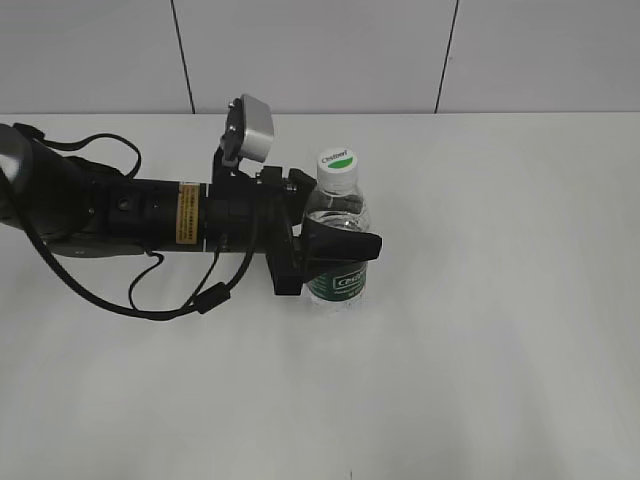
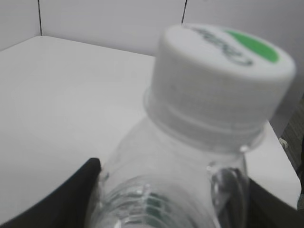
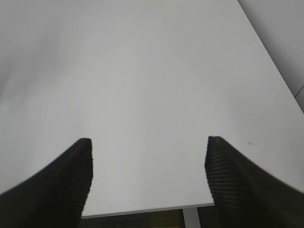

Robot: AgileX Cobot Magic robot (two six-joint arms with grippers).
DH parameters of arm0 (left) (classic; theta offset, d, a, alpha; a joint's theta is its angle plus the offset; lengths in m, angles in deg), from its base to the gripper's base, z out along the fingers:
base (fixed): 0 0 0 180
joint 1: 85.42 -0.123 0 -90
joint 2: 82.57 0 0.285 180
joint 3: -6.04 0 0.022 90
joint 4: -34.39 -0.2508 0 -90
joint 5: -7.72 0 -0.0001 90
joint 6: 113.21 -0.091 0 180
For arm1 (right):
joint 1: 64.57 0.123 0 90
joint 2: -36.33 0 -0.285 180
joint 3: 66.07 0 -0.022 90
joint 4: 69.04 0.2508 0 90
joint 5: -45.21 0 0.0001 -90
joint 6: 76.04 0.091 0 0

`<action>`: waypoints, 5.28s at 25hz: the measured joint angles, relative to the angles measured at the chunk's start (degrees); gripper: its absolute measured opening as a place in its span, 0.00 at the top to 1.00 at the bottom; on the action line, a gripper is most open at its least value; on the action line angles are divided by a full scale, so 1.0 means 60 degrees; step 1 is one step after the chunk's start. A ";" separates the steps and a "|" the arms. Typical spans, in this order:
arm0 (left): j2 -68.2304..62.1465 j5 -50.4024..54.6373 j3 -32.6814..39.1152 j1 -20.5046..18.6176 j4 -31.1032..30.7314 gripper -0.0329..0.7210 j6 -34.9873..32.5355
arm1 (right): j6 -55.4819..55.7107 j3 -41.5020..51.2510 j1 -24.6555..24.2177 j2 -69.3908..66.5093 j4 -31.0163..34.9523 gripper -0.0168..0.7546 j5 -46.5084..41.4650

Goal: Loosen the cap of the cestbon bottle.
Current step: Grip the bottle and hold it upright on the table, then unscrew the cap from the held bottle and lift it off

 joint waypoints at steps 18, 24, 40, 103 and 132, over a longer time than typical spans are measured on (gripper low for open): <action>0.0000 0.0000 0.0000 0.0000 0.0136 0.37 0.0000 | 0.0054 -0.0979 0.0000 -0.2622 0.0034 0.25 -0.0062; 0.0000 0.0002 0.0000 0.0000 0.0136 0.37 0.0010 | 0.0054 -0.2427 0.0000 -0.5619 0.0289 0.25 -0.0641; 0.0000 0.0023 0.0000 0.0000 -0.0165 0.37 0.0094 | 0.1028 -0.5728 0.0000 -1.0506 0.2338 0.25 -0.1222; 0.0000 0.1624 0.0000 0.0000 -0.0255 0.37 0.0106 | 0.4816 -1.1126 0.6047 -1.8232 0.2548 0.29 -0.1200; 0.0000 0.1633 0.0000 0.0000 -0.0255 0.37 0.0106 | 0.4673 -1.1137 0.6059 -1.8668 0.2688 0.49 -0.0716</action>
